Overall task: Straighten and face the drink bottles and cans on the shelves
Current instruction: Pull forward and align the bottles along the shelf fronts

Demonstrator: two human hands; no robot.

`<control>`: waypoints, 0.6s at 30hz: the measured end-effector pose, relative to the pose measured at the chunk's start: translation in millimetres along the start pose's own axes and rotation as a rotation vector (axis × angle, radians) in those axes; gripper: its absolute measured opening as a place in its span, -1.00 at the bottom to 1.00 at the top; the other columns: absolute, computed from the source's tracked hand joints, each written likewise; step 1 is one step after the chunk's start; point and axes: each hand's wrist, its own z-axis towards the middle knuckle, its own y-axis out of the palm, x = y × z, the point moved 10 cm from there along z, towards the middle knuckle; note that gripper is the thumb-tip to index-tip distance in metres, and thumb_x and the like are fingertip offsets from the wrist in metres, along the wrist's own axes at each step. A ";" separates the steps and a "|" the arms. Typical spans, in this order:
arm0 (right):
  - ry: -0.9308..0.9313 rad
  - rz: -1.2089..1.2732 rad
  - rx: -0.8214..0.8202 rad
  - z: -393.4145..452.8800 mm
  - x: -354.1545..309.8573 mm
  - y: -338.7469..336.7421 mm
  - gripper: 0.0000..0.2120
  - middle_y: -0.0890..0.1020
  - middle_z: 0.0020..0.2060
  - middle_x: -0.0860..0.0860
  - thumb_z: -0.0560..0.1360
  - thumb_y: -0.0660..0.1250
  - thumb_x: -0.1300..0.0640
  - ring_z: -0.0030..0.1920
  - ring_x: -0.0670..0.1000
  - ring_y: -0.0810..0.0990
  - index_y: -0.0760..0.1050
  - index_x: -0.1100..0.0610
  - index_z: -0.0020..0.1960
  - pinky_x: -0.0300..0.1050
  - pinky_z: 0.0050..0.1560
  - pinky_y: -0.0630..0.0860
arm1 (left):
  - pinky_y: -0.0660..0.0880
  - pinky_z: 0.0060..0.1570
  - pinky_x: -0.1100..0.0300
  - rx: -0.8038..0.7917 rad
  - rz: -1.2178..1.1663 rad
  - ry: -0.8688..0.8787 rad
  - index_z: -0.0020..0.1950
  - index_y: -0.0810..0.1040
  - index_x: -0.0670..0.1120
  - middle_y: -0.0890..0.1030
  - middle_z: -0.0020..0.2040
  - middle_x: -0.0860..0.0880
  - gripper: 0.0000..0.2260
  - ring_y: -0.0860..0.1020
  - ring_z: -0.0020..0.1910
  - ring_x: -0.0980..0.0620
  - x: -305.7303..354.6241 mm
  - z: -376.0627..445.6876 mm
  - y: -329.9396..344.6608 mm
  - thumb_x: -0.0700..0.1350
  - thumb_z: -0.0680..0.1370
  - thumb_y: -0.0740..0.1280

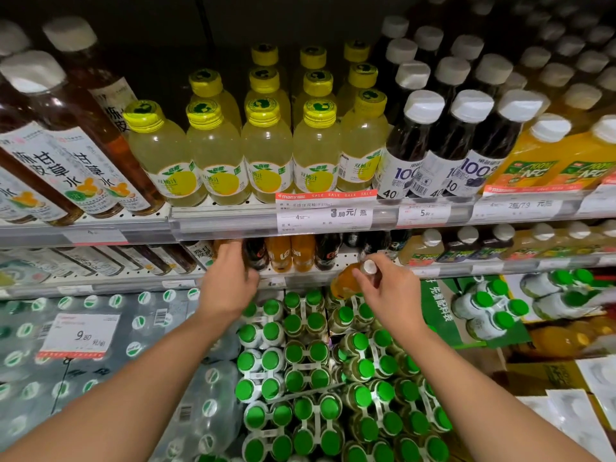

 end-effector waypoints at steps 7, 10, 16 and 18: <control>-0.055 0.048 -0.071 -12.1 -20.9 7.1 -0.72 0.55 -0.45 -0.12 0.53 0.30 -0.20 -0.41 -0.01 0.57 0.55 0.01 0.00 -0.01 -0.38 0.54 | 0.40 -0.16 0.12 -0.019 0.105 -0.240 -0.09 0.58 -0.15 0.61 -0.15 -0.20 -0.69 0.62 -0.04 -0.24 -22.8 52.2 7.8 0.09 0.61 0.29; -0.080 0.081 -0.102 -12.4 -28.8 8.9 -0.72 0.55 -0.45 -0.13 0.53 0.30 -0.20 -0.42 -0.05 0.56 0.56 -0.01 0.01 -0.02 -0.38 0.55 | 0.47 -0.03 0.10 -0.062 0.142 -0.250 0.10 0.62 -0.06 0.66 0.09 -0.17 -0.62 0.61 0.11 -0.20 -34.3 70.1 21.5 0.22 0.62 0.23; -0.137 0.125 -0.130 -6.8 -49.8 18.3 -0.72 0.53 -0.44 -0.15 0.55 0.32 -0.19 -0.43 -0.12 0.51 0.56 0.00 0.06 -0.09 -0.38 0.53 | 0.55 0.02 -0.01 0.087 -0.006 -0.232 0.29 0.59 -0.07 0.65 0.18 -0.20 -0.54 0.62 0.12 -0.25 -46.8 68.2 14.4 0.23 0.57 0.33; -0.160 0.120 -0.133 -3.7 -61.4 23.9 -0.71 0.54 -0.43 -0.15 0.55 0.30 -0.21 -0.42 -0.15 0.49 0.56 0.00 0.07 -0.14 -0.38 0.49 | 0.52 -0.18 0.00 0.126 -0.100 -0.214 -0.02 0.64 -0.10 0.66 -0.15 -0.18 -0.68 0.63 -0.12 -0.24 -50.1 55.1 9.5 0.16 0.56 0.39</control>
